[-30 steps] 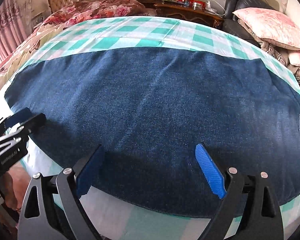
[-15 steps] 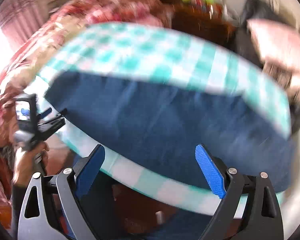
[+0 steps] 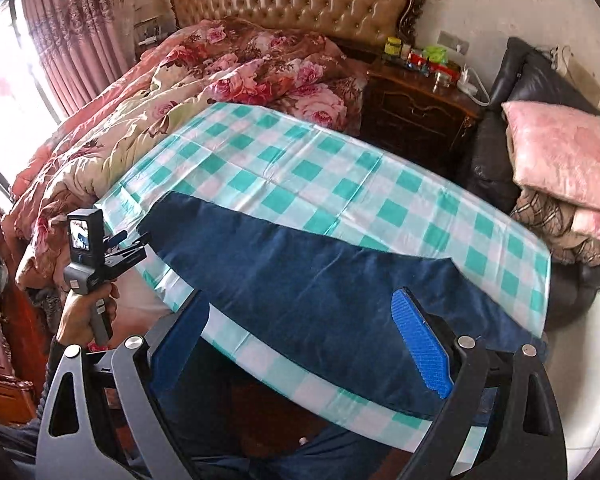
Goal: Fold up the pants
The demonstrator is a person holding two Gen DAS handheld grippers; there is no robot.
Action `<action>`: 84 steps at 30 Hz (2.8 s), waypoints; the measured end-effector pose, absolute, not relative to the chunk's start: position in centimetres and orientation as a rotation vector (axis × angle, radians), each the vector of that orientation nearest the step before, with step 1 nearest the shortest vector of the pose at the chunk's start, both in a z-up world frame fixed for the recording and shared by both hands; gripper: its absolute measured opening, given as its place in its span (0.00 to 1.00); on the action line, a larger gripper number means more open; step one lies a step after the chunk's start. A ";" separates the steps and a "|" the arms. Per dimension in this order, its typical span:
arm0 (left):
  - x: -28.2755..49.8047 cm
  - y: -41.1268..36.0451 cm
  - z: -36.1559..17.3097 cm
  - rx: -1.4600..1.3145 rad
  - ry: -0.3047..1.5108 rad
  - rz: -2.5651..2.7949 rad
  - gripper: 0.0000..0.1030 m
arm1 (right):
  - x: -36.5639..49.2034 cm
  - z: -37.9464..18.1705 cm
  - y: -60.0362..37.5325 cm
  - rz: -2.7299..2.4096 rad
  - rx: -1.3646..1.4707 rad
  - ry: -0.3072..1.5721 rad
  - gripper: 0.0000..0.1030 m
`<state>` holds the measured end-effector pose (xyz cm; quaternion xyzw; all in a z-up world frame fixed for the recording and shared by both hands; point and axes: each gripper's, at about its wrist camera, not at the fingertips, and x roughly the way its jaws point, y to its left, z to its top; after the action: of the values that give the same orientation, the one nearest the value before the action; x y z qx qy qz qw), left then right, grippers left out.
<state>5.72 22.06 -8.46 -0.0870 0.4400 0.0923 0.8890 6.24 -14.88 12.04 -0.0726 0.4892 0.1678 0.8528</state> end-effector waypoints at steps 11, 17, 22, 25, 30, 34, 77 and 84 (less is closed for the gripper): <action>5.0 22.0 -7.1 -0.160 0.912 0.183 0.72 | 8.3 12.2 -12.9 0.419 -0.135 1.029 0.87; 5.6 20.5 -8.8 -0.189 0.965 0.113 0.71 | 8.6 12.4 -12.9 0.427 -0.149 1.028 0.87; 6.2 12.9 -12.3 -0.146 1.037 -0.204 0.45 | 9.4 12.0 -12.9 0.425 -0.124 1.040 0.87; 6.1 8.1 -14.8 -0.035 1.057 -0.350 0.36 | 9.9 11.3 -11.8 0.445 -0.124 1.053 0.87; 6.7 8.7 -15.7 -0.009 1.038 -0.393 0.36 | 10.6 10.9 -10.7 0.457 -0.132 1.061 0.87; 7.7 12.0 -15.8 0.046 1.044 -0.367 0.36 | 11.2 11.0 -9.9 0.472 -0.123 1.048 0.87; 19.4 28.8 -15.1 -0.119 0.977 -0.028 0.02 | 21.7 -18.3 -11.0 0.032 -0.013 1.036 0.74; 11.2 29.7 -12.1 -0.166 0.856 -0.026 0.22 | 15.8 -15.5 -10.8 0.097 -0.014 0.959 0.76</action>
<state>11.20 29.67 -12.12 -0.0803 0.4147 -0.0127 0.9063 15.83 -10.79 -15.47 -0.0069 0.4610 0.0465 0.8861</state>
